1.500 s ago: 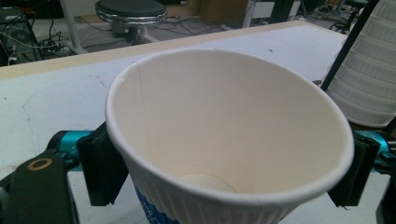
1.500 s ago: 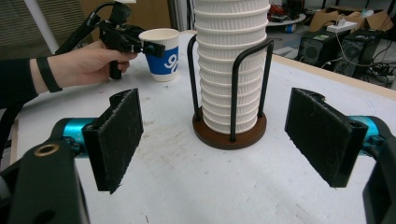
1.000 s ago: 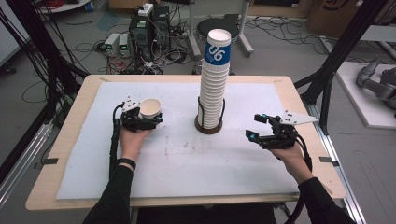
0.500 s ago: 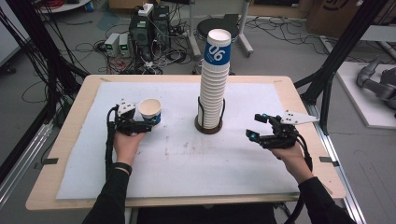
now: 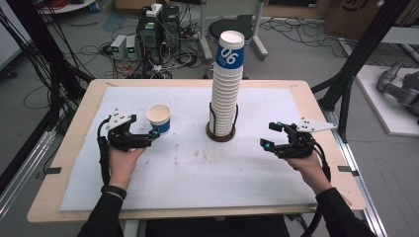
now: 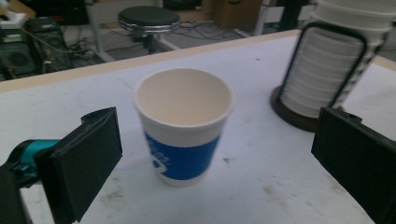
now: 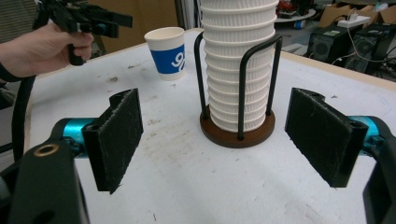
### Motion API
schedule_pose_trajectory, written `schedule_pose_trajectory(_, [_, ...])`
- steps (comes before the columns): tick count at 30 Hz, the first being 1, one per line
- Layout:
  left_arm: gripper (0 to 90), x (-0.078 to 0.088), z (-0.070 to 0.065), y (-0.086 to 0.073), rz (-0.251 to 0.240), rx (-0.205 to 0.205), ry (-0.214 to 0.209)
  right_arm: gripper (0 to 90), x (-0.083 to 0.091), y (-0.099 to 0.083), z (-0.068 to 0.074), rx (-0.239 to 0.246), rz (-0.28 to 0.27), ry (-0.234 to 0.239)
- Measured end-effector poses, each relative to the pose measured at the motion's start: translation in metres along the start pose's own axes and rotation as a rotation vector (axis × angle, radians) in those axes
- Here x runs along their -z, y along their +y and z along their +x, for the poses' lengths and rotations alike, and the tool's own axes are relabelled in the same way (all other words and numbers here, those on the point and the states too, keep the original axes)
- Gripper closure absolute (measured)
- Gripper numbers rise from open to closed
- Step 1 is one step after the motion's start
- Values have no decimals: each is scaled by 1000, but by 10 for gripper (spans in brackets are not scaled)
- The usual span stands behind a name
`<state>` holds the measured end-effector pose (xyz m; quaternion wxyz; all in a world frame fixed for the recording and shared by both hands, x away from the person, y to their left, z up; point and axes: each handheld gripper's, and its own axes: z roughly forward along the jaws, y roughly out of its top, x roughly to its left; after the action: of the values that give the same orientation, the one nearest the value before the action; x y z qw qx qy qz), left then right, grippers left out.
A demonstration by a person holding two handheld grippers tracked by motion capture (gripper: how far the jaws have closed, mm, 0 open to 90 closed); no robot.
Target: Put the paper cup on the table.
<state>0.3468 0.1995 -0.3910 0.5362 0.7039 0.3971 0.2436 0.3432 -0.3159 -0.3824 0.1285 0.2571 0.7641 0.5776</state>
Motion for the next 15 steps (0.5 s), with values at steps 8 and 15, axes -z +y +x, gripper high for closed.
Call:
schedule_pose_trajectory(8, [17, -14, -48, 15, -44, -109, -241, 196, -2, 0, -1, -7, 11, 1])
schedule_pose_trajectory(15, [17, -32, -77, 10, -43, -154, -347, 196, -1, 0, 2, 10, 11, -2])
